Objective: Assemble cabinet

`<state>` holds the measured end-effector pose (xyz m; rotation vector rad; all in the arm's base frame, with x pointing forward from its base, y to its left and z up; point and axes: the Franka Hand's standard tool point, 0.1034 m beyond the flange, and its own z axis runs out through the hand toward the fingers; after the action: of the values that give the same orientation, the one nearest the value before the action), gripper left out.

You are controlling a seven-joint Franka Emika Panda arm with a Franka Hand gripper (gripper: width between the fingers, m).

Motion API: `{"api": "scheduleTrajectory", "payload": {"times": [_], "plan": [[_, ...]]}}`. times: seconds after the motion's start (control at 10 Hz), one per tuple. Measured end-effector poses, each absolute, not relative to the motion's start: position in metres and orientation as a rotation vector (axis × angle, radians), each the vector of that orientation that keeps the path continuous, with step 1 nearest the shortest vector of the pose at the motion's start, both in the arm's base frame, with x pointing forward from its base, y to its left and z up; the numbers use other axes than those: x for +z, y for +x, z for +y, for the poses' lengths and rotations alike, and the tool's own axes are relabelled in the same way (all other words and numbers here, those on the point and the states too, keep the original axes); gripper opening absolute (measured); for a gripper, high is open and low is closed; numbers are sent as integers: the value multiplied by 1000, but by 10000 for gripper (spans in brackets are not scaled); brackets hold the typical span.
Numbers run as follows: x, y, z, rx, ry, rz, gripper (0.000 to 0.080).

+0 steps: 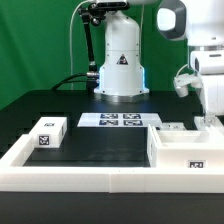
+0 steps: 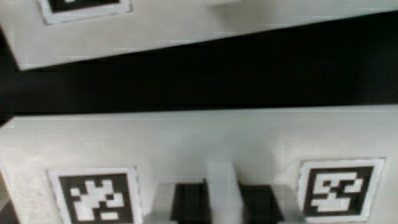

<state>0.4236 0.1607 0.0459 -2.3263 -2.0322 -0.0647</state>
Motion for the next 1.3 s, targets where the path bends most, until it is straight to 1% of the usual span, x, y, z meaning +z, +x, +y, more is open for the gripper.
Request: {"api": "scheduleTrajectory", "payload": {"times": [0.2,0.3,0.5,0.9,1.0,1.3], "plan": [[63,428,148,-49,-2349,-2038,69],[68,430,139,-49,-2348,-2052,69],[68,433,122,-47,-2353,-2050,70],[66,431,123,-41,-2350,-2048,70],[62,434,120,-43,-2334,-2060,70],[59,439,112,-42,-2350,-2036,70]]}}
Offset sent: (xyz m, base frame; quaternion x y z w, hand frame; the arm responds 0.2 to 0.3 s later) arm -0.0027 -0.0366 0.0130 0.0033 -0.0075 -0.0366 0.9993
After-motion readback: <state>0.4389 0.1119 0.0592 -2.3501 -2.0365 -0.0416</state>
